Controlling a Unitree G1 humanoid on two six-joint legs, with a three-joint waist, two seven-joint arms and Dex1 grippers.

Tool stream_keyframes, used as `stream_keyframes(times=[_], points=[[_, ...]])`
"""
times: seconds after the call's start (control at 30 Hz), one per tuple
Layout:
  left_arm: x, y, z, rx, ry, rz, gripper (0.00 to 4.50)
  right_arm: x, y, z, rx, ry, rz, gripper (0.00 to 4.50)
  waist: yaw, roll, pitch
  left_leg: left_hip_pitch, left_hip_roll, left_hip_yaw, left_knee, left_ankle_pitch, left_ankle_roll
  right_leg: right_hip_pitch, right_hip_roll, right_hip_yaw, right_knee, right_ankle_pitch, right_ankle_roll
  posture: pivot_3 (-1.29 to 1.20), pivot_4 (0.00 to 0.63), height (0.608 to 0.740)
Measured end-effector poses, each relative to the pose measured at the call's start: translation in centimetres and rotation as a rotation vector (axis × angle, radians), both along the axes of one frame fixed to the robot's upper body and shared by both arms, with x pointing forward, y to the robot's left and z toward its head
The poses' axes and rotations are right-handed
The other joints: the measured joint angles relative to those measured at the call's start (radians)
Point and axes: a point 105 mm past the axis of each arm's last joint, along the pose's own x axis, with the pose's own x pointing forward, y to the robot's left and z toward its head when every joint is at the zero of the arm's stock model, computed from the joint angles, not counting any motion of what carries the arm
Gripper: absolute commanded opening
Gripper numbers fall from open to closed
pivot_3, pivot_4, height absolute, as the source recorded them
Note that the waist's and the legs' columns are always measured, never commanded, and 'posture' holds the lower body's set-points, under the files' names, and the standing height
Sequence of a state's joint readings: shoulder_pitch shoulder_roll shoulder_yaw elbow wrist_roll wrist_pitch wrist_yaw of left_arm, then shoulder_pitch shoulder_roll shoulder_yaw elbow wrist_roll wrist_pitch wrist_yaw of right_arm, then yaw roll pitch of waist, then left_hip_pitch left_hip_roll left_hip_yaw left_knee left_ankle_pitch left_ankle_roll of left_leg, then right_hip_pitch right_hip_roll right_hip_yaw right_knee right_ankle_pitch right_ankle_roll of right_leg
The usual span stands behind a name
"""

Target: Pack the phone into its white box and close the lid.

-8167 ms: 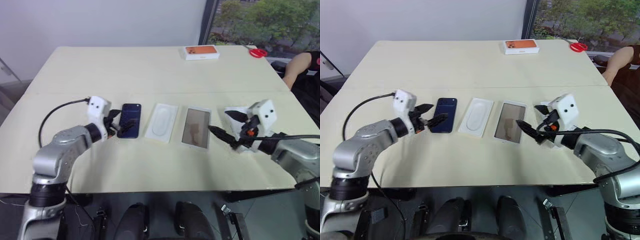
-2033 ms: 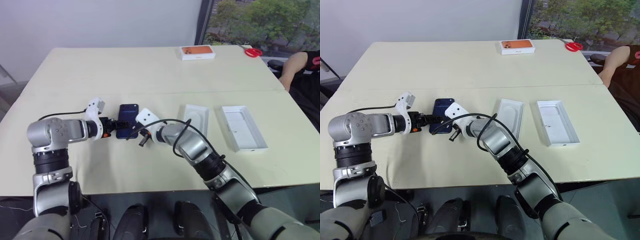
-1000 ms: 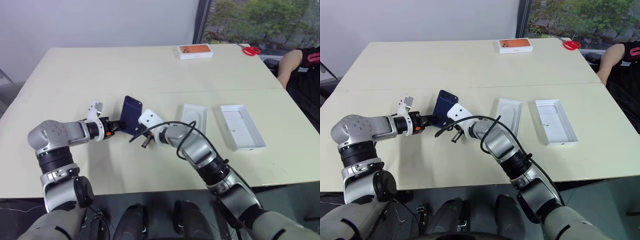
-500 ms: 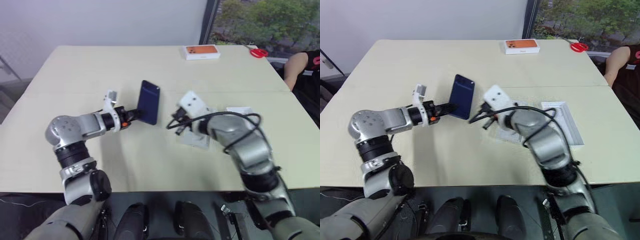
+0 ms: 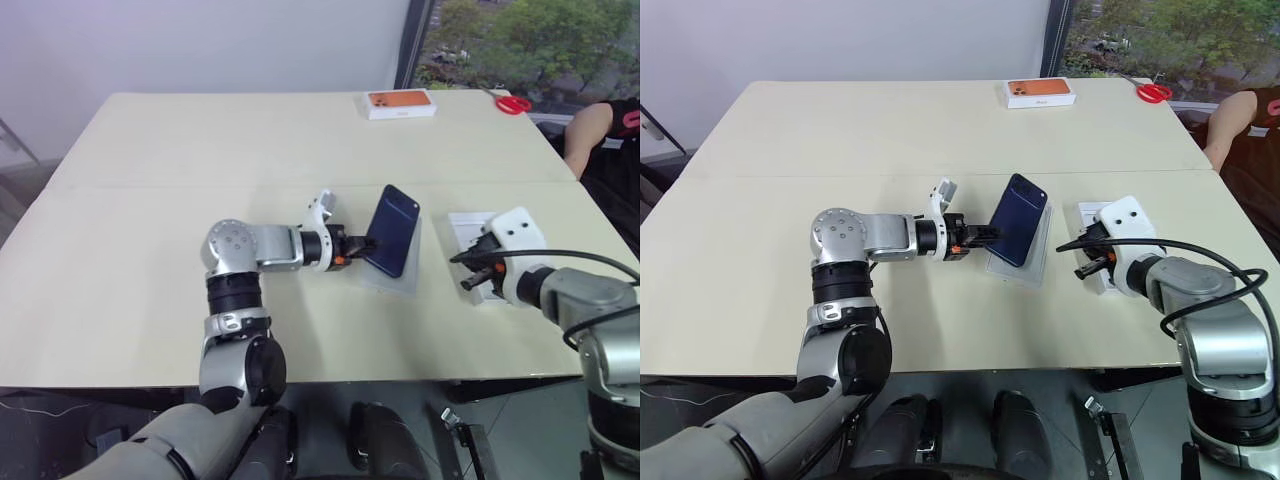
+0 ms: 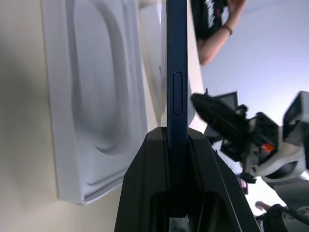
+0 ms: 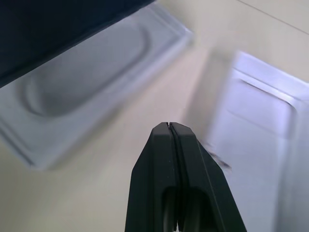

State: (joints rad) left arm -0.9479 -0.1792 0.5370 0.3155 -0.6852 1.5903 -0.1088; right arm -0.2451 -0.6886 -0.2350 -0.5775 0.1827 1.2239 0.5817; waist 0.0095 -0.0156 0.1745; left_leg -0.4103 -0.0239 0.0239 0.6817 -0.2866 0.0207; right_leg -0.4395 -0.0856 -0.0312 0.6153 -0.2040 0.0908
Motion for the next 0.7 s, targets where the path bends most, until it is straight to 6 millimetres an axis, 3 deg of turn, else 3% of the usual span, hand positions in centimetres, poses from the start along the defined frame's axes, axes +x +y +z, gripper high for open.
stream_keyframes(times=[0.17, 0.47, 0.7], points=[[0.1, -0.2, -1.8, 0.078, 0.071, 0.008, 0.02, -0.3, -0.8, 0.0, -0.008, 0.001, -0.023, 0.0, 0.004, 0.0, 0.0, 0.0, 0.0, 0.0, 0.0, 0.0, 0.0, 0.001, 0.0, 0.0, 0.0, 0.0, 0.0, 0.0, 0.15, 0.74], [0.4, -0.4, -1.5, 0.093, 0.074, 0.018, 0.02, -0.4, -0.9, -0.1, -0.01, -0.002, -0.032, 0.0, 0.004, -0.001, 0.001, 0.0, 0.0, 0.0, 0.001, 0.0, 0.0, 0.001, 0.0, 0.0, 0.0, 0.0, 0.0, 0.0, 0.15, 0.74], [0.4, -0.6, -1.4, 0.099, 0.063, 0.012, 3.39, -0.3, -0.8, -0.1, -0.012, -0.009, -0.032, 0.0, 0.005, -0.001, 0.001, 0.0, 0.0, 0.0, 0.001, 0.0, 0.0, 0.001, 0.0, 0.0, 0.0, 0.0, 0.0, 0.0, 0.15, 0.74]])
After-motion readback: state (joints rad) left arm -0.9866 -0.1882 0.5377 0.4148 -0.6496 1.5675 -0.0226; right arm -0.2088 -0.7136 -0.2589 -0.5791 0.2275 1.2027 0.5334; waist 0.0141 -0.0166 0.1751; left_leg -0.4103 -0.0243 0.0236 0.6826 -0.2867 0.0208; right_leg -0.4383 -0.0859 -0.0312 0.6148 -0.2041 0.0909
